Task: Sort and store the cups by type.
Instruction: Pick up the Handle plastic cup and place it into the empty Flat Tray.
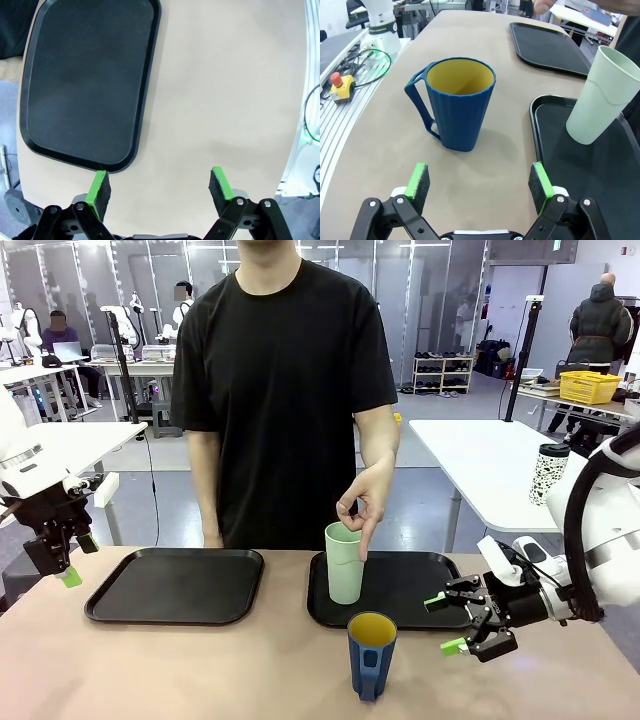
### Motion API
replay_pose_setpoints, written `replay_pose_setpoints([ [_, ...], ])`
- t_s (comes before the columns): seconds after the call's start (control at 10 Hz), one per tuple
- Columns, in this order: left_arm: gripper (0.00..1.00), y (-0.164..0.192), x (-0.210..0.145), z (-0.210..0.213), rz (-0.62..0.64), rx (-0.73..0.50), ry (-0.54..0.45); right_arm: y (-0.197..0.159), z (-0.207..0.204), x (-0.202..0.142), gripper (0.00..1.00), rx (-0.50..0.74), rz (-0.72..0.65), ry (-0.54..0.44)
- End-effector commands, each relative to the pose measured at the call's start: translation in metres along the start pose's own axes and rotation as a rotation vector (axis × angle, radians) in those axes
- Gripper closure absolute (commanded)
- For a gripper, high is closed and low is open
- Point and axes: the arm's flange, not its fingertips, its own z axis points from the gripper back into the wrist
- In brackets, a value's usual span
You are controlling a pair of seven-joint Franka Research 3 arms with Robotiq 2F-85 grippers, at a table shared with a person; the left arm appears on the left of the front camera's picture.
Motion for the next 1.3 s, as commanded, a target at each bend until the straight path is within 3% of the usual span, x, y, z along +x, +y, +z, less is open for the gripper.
replay_pose_setpoints([
  [0.0, 0.0, 0.001, 0.0, 0.001, 0.002, 0.014, 0.005, 0.002, -0.011, 0.003, 0.0, 0.043, 0.039, -0.013],
  [0.2, 0.0, 0.001, 0.0, 0.001, 0.002, 0.014, 0.005, 0.005, -0.033, 0.004, 0.0, 0.032, 0.015, 0.025],
  [1.2, 0.0, 0.001, 0.0, 0.001, 0.002, 0.014, 0.005, 0.002, -0.082, -0.001, 0.0, 0.063, -0.032, -0.013],
])
